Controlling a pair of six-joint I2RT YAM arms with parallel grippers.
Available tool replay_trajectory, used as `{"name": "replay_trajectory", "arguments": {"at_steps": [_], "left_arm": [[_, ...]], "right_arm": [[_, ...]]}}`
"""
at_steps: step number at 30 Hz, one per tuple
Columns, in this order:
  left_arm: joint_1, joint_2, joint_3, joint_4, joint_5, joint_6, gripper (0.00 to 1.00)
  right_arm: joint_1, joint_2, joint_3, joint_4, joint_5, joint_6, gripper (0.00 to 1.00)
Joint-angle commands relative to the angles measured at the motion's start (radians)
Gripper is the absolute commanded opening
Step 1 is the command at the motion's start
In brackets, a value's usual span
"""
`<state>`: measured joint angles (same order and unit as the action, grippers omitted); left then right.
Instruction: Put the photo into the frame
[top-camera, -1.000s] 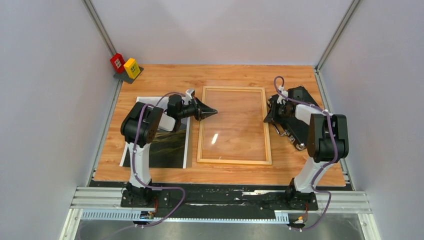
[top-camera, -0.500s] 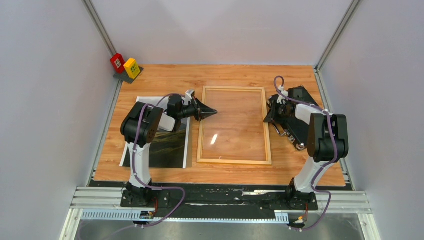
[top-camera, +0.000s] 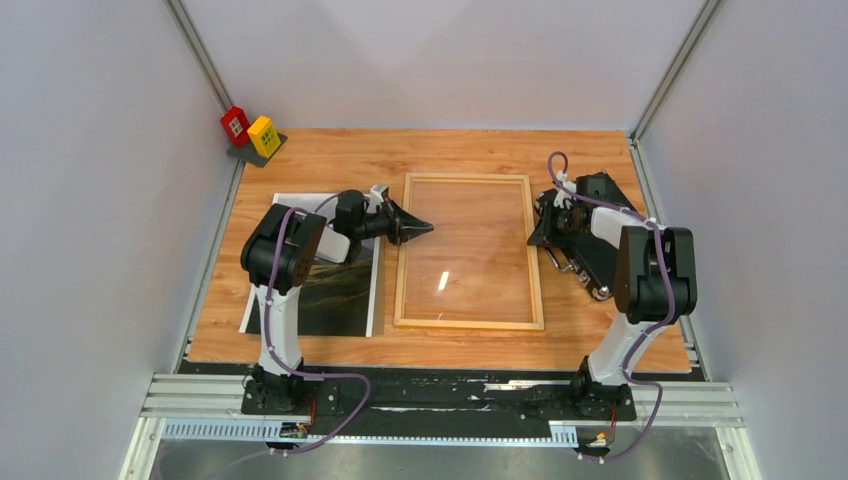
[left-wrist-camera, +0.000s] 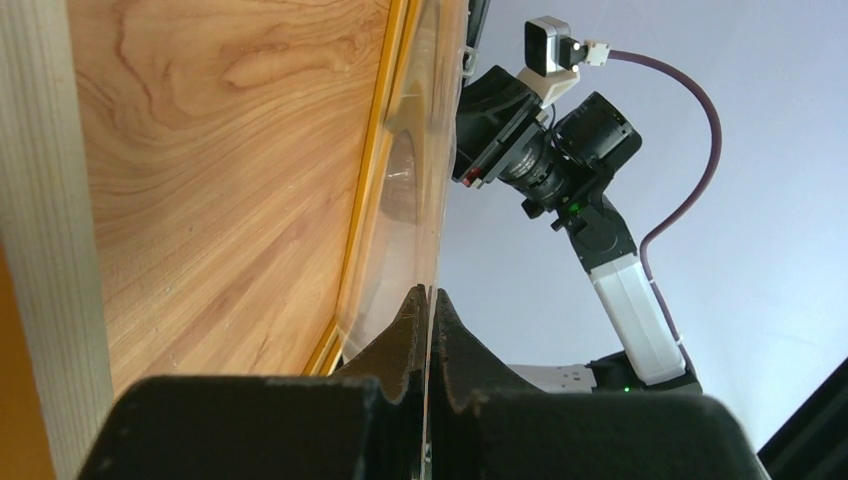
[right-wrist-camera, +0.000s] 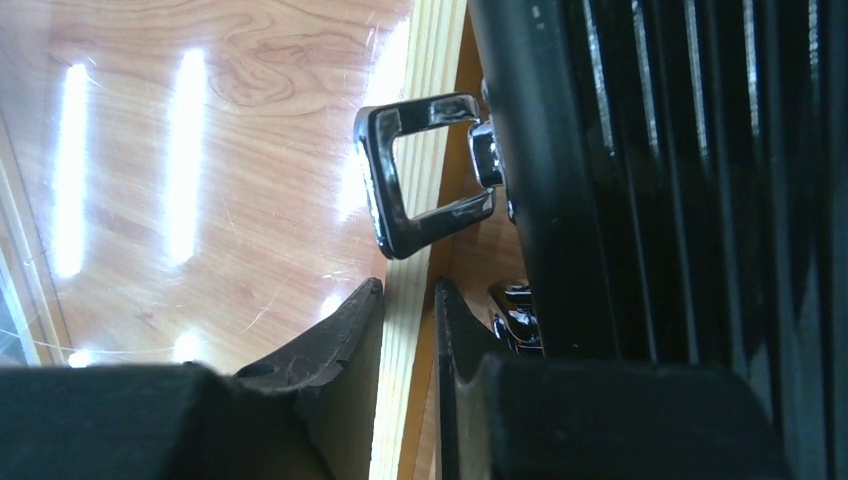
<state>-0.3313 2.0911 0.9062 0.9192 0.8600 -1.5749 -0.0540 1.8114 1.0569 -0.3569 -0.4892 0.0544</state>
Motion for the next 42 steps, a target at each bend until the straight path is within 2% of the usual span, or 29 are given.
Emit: {"name": "replay_trajectory", "arguments": {"at_steps": [1, 11, 26, 42], "left_arm": [[-0.021, 0.001, 0.005, -0.017, 0.051, -0.013, 0.0], [-0.02, 0.009, 0.027, -0.027, 0.074, -0.038, 0.0], [-0.012, 0.023, 0.021, -0.007, 0.082, -0.049, 0.0], [-0.003, -0.014, -0.011, -0.085, 0.063, 0.019, 0.0]], "right_arm": [[-0.015, 0.052, 0.009, 0.006, 0.007, -0.044, 0.21], [-0.018, 0.048, 0.009, 0.004, 0.002, -0.049, 0.21], [-0.036, 0.042, 0.011, -0.005, -0.06, -0.049, 0.28], [-0.041, 0.06, 0.021, -0.017, -0.086, -0.086, 0.25]]}}
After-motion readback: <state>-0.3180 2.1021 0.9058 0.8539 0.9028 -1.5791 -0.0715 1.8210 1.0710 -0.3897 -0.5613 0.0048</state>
